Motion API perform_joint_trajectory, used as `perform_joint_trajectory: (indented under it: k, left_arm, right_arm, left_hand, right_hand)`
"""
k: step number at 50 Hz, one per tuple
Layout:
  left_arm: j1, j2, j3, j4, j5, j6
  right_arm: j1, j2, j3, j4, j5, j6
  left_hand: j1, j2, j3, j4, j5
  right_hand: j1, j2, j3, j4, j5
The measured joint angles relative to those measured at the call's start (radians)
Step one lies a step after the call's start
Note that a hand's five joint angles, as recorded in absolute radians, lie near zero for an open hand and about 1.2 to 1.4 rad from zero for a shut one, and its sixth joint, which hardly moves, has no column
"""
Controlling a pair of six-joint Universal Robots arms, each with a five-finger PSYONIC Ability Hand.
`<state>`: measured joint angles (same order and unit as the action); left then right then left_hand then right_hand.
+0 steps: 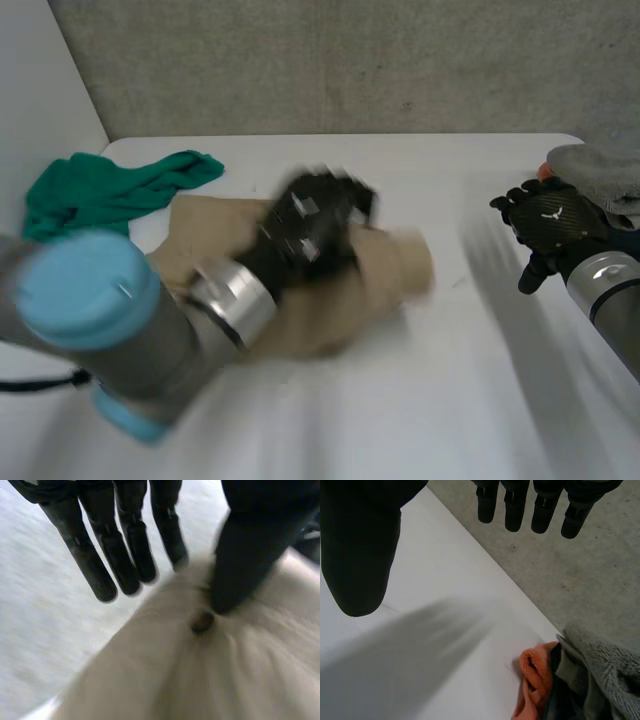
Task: Fold the laundry.
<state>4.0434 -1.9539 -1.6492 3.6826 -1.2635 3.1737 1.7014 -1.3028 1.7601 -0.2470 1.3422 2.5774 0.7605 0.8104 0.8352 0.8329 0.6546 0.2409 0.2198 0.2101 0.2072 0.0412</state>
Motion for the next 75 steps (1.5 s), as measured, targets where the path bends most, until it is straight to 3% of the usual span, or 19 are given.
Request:
perform_joint_trajectory:
  k: [2,8,17,20,23,32,39,44,46,47,50,51,53,56,63,67,70,75]
  left_arm:
    - [-0.048,-0.019,-0.017,-0.016,-0.005,0.019]
    - [-0.065,0.056,-0.04,-0.107,-0.066,0.101]
    - [0.085,0.322,-0.159,-0.235,-0.24,0.193]
    - [0.132,0.394,-0.226,-0.255,-0.264,0.205]
    - [0.206,0.472,-0.337,-0.276,-0.273,0.238]
    - [0.382,0.5,-0.536,-0.293,-0.194,0.392]
    - [0.524,0.345,-0.544,-0.272,-0.053,0.446]
    - [0.562,0.239,-0.506,-0.227,0.001,0.45]
    - [0.567,0.187,-0.482,-0.196,0.013,0.45]
    - [0.566,0.167,-0.472,-0.182,0.015,0.451]
    - [0.561,0.128,-0.445,-0.146,0.013,0.456]
    - [0.557,0.118,-0.433,-0.133,0.01,0.46]
    - [0.549,0.12,-0.414,-0.118,-0.001,0.467]
    - [0.533,0.162,-0.393,-0.112,-0.018,0.473]
    - [0.479,0.421,-0.325,-0.108,-0.043,0.423]
    - [0.465,0.607,-0.248,-0.107,-0.051,0.308]
    - [0.471,0.782,-0.13,-0.112,-0.062,0.13]
    - [0.506,0.881,0.01,-0.121,-0.073,-0.014]
  right_arm:
    - [-0.004,0.0,-0.001,0.003,-0.001,0.0]
    - [0.002,-0.009,-0.002,0.026,-0.003,0.0]
    - [0.04,-0.118,-0.016,0.217,-0.008,-0.002]
    - [0.065,-0.157,-0.022,0.295,-0.01,-0.002]
    - [0.124,-0.204,-0.01,0.382,-0.026,-0.005]
    - [0.293,-0.229,0.111,0.345,-0.11,-0.115]
    - [0.329,-0.174,0.201,0.182,-0.118,-0.279]
    - [0.33,-0.092,0.209,0.054,-0.094,-0.279]
    - [0.33,-0.048,0.204,-0.003,-0.076,-0.257]
    - [0.332,-0.027,0.199,-0.027,-0.068,-0.245]
    - [0.337,0.025,0.179,-0.076,-0.045,-0.213]
    - [0.339,0.044,0.166,-0.091,-0.032,-0.199]
    - [0.342,0.06,0.143,-0.102,-0.015,-0.18]
    - [0.341,0.035,0.107,-0.1,0.002,-0.158]
    - [0.333,-0.158,-0.018,-0.024,0.016,-0.079]
    - [0.328,-0.244,-0.17,0.104,0.017,-0.013]
    - [0.321,-0.281,-0.389,0.292,0.016,0.054]
    - [0.31,-0.272,-0.687,0.496,0.015,0.135]
  left_hand:
    - [-0.302,-0.29,-0.309,-0.305,-0.307]
    - [-0.353,-0.417,-0.439,-0.449,-0.452]
    - [-0.368,-0.431,-0.455,-0.461,-0.467]
    - [-0.366,-0.43,-0.454,-0.46,-0.465]
    - [-0.228,-0.291,-0.319,-0.316,-0.312]
    - [-0.193,-0.248,-0.274,-0.266,-0.263]
    - [-0.24,-0.292,-0.314,-0.322,-0.323]
    - [-0.24,-0.292,-0.314,-0.322,-0.322]
    - [-0.124,-0.181,-0.204,-0.22,-0.219]
    - [0.083,0.007,-0.037,-0.036,-0.037]
    - [0.377,0.308,0.268,0.277,0.272]
    - [0.387,0.37,0.339,0.35,0.327]
    - [0.387,0.383,0.351,0.363,0.327]
    - [0.387,0.383,0.352,0.363,0.327]
    - [0.388,0.385,0.353,0.364,0.327]
    - [0.387,0.385,0.353,0.366,0.327]
    - [0.387,0.385,0.354,0.367,0.327]
    - [0.387,0.385,0.354,0.367,0.327]
  right_hand:
    - [0.0,0.0,0.0,0.0,0.0]
    - [0.0,0.0,0.0,0.0,0.0]
    - [0.0,0.0,0.0,0.0,0.0]
    - [0.0,0.0,0.0,0.0,0.0]
    - [0.0,0.0,0.0,0.0,0.0]
    - [0.004,0.004,0.046,0.048,0.048]
    - [0.003,0.004,0.046,0.048,0.047]
    - [0.004,0.004,0.045,0.049,0.048]
    - [0.066,0.083,0.11,0.113,0.11]
    - [0.177,0.198,0.202,0.205,0.201]
    - [0.575,0.625,0.622,0.623,0.602]
    - [0.74,0.839,0.831,0.834,0.807]
    - [0.803,0.951,0.954,0.963,0.917]
    - [0.803,0.952,0.971,0.984,0.922]
    - [0.803,0.952,0.973,0.987,0.922]
    - [0.803,0.952,0.974,0.988,0.922]
    - [0.807,0.952,0.974,0.988,0.93]
    - [0.814,0.952,0.975,0.99,0.944]
